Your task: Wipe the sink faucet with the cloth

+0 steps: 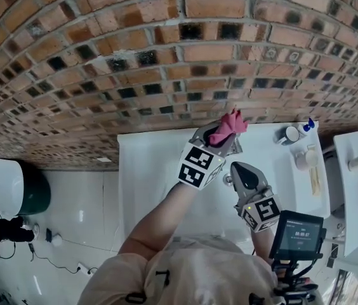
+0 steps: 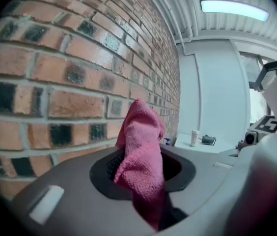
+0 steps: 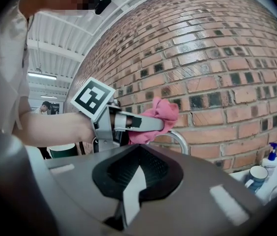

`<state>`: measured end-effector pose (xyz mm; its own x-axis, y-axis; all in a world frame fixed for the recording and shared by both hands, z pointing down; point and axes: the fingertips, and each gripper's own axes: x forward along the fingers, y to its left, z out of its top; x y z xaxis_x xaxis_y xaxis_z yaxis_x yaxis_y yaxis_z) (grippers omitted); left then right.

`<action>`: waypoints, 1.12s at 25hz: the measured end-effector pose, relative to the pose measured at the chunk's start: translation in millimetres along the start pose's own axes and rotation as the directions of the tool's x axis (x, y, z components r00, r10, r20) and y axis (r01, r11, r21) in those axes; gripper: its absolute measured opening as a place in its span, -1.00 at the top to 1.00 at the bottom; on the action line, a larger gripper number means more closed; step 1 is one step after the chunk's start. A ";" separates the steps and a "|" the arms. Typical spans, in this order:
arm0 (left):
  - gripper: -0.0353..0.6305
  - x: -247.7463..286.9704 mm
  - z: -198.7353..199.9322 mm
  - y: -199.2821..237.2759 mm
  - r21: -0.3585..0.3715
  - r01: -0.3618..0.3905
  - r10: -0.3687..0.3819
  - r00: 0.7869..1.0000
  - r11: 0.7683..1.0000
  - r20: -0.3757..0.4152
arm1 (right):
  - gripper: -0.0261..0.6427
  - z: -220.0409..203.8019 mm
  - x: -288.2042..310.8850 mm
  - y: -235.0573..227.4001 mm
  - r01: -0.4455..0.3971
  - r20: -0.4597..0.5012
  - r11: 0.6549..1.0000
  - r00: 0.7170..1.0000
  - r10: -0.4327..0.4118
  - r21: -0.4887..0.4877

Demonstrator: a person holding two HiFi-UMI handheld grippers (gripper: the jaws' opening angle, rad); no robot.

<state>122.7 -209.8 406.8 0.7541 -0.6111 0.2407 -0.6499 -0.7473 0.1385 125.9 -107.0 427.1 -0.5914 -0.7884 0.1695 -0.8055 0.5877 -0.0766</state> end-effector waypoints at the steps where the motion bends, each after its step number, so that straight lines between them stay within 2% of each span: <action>1: 0.56 9.0 -2.3 -6.0 -0.027 0.025 -0.025 1.000 0.999 -0.009 | 0.96 0.7 -3.0 -3.4 0.010 -0.005 1.000 1.000 -0.010 0.009; 4: 0.56 29.4 -22.8 -12.7 -0.113 0.050 -0.056 0.997 0.992 -0.050 | 0.96 1.9 -12.8 -15.5 0.044 -0.013 0.999 0.999 -0.044 0.022; 10: 0.56 64.8 -66.3 -13.6 -0.181 0.059 -0.087 0.985 0.982 -0.151 | 0.96 -3.8 -20.5 -33.0 0.056 -0.020 0.998 0.998 -0.055 0.011; 12: 0.56 78.6 -86.2 -13.8 -0.178 0.056 -0.092 0.974 0.982 -0.205 | 0.96 -6.2 -18.9 -37.6 0.059 -0.027 0.998 0.998 -0.058 0.016; 14: 0.56 88.6 -110.9 -15.0 -0.137 0.048 -0.086 0.956 0.989 -0.282 | 0.96 -5.0 -17.1 -40.4 0.061 -0.027 0.998 0.998 -0.060 0.018; 16: 0.56 90.2 -127.1 -17.4 -0.126 0.047 -0.085 0.945 0.991 -0.317 | 0.96 -0.9 -16.3 -41.3 0.060 -0.017 0.998 0.998 -0.060 0.017; 18: 0.56 84.4 -124.1 -21.1 -0.132 0.053 -0.090 0.951 0.990 -0.295 | 0.96 1.6 -17.2 -41.9 0.057 -0.006 0.998 0.998 -0.057 0.012; 21: 0.56 69.3 -87.0 -19.5 -0.126 0.045 -0.067 0.983 0.991 -0.172 | 0.96 4.5 -20.1 -41.4 0.055 0.007 0.998 0.998 -0.055 0.002; 24: 0.56 54.0 -51.0 -13.5 -0.101 0.021 -0.028 0.997 0.995 -0.073 | 0.96 8.0 -20.4 -37.7 0.047 0.013 0.999 0.999 -0.046 -0.004; 28: 0.56 57.9 -48.1 -9.5 -0.090 0.010 -0.015 0.998 0.996 -0.059 | 0.96 7.1 -14.7 -44.7 0.067 0.006 0.998 0.998 -0.067 0.015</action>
<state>168.0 -225.6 465.7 0.7569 -0.5832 0.2949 -0.6483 -0.7268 0.2266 170.2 -123.0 421.1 -0.5365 -0.8269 0.1687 -0.8436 0.5311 -0.0797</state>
